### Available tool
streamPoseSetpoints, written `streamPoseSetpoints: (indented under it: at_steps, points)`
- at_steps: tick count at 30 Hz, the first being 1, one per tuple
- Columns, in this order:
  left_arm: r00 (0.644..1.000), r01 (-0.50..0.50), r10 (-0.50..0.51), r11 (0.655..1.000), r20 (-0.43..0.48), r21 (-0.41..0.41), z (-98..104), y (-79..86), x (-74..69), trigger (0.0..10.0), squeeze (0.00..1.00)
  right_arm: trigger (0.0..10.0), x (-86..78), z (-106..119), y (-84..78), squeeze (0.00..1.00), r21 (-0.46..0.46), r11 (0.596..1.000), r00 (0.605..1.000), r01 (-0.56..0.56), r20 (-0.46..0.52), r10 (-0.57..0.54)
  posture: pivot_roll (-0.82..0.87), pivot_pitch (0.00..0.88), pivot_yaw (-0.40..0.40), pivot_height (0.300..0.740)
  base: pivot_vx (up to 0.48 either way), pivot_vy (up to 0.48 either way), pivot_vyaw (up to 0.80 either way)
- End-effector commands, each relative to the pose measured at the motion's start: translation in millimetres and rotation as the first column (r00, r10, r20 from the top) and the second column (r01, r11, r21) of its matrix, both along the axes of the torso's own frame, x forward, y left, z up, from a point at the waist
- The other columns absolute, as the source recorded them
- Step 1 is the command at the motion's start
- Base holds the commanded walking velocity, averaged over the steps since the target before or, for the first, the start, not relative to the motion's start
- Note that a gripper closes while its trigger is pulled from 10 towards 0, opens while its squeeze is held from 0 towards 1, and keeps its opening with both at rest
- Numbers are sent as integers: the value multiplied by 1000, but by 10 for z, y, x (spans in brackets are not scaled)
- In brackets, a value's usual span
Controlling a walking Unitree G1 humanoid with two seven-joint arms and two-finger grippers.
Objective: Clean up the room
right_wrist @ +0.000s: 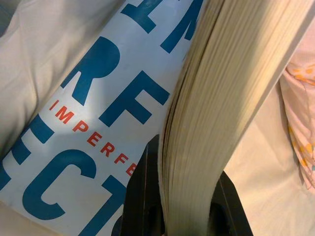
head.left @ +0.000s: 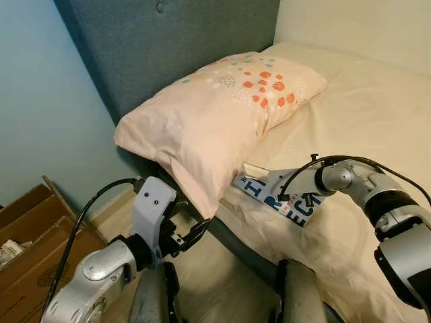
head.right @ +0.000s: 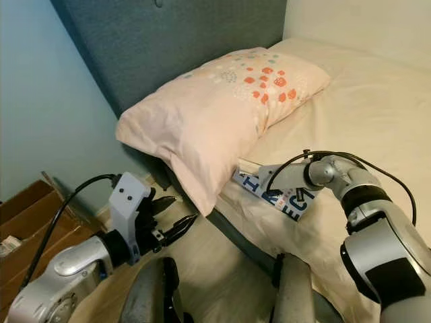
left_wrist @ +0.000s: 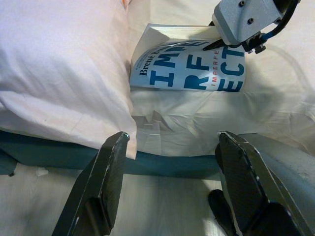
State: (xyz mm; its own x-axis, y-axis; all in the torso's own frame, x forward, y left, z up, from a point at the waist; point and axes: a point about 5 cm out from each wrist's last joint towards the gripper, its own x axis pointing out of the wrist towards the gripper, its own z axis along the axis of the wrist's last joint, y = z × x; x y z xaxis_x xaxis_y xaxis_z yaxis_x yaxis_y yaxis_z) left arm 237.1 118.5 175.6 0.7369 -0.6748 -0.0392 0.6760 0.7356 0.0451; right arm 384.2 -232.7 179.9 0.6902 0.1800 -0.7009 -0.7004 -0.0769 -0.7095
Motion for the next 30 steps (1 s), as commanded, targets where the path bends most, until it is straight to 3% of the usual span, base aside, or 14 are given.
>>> streamPoseSetpoints:
  at_steps: [1, 7, 17, 21, 26, 28, 30]
  points:
    - [1000, 10, -10, 1000, -13, 18, -28, -1, -15, 10000, 0, 10000, -226, -315, -435, 0, -117, 982, 976, 147, -141, -163, 157, 315, 77, 531, 0, 0, 0]
    - [1000, 10, -10, 1000, -13, 15, -25, 1, -3, 10000, 0, 10000, -247, -290, -534, 0, -111, 973, 968, 202, -130, -216, 150, 320, 77, 531, 0, 0, 0]
    - [1000, 26, -26, 1000, -7, -3, 2, -42, 16, 10000, 0, 10000, -242, -314, -493, 0, -101, 976, 968, 194, -141, -207, 151, 327, 80, 531, 0, 0, 0]
    - [998, 58, -57, 997, 23, -54, 68, -58, -24, 10000, 0, 10000, -238, -298, -508, 0, -109, 974, 968, 199, -131, -212, 148, 324, 79, 531, 0, 0, 0]
    - [990, 136, -136, 991, 35, 8, 45, -101, -99, 10000, 0, 10000, -242, -292, -530, 0, -126, 972, 968, 200, -127, -215, 147, 325, 79, 531, 0, 0, 0]
    - [983, 178, -181, 979, 32, 97, -34, -121, -146, 10000, 0, 10000, -245, -298, -533, 0, -125, 971, 968, 202, -127, -217, 147, 327, 81, 531, 0, 0, 0]
    - [981, 188, -192, 975, 29, 120, -61, -125, -158, 10000, 0, 10000, -246, -301, -533, 0, -122, 971, 968, 203, -127, -218, 147, 327, 81, 531, 0, 0, 0]
